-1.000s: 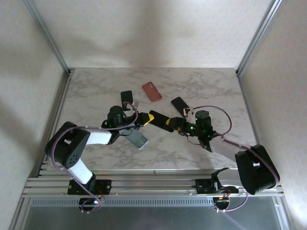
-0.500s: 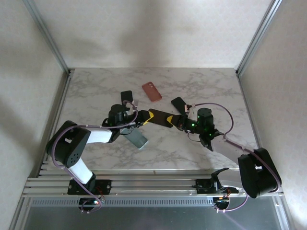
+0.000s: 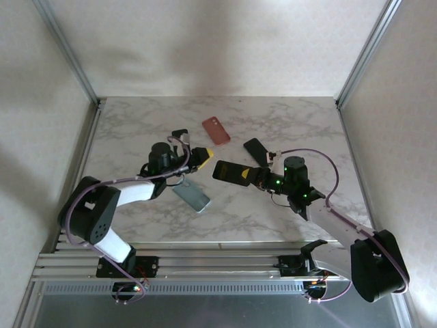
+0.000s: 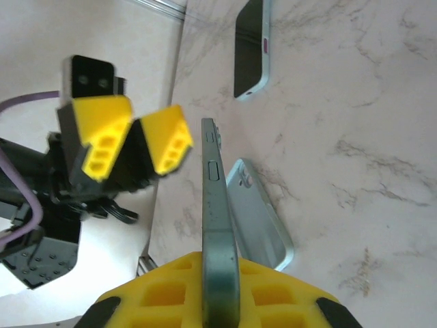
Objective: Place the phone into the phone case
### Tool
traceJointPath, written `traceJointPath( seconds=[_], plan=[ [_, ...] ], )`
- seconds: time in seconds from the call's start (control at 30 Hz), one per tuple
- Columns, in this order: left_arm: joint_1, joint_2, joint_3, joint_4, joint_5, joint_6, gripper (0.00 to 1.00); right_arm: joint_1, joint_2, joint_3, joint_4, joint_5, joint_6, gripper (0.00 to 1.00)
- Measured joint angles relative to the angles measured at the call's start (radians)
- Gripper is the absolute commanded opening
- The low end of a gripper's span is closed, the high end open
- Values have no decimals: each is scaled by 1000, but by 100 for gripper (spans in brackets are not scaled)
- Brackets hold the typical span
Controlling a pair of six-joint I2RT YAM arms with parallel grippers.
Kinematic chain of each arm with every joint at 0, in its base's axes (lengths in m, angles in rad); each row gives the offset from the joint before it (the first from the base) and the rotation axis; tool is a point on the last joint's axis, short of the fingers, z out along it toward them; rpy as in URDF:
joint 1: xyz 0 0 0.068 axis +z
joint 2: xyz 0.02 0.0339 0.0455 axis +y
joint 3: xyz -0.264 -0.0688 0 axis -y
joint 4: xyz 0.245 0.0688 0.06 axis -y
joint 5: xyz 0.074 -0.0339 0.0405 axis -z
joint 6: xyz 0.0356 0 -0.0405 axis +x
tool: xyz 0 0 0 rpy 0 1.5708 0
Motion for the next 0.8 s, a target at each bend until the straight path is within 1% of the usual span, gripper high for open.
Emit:
traceJointPath(
  seconds=[0.1,0.17,0.3,0.43,0.6,0.73,0.8],
  plan=[
    [82,-103,-40,-88,-63,48,46,0,-23,0,-51,6,-15,0],
    [113,-177,-61,-182,-128,98,45,0,-35,0,-81,6,-22,0],
    [115,-316,-114,-352,-215,170,45,0,-50,0,-125,6,-40,0],
    [113,-422,-214,-471,-268,188,46,0,-24,13,-146,1,-48,0],
    [109,-510,-331,-596,-317,190,46,14,44,56,-151,-13,-55,0],
    [95,-543,-373,-642,-328,186,46,61,52,87,-172,-3,-69,0],
    [86,-562,-389,-657,-335,180,46,110,57,107,-177,21,-72,0]
  ],
)
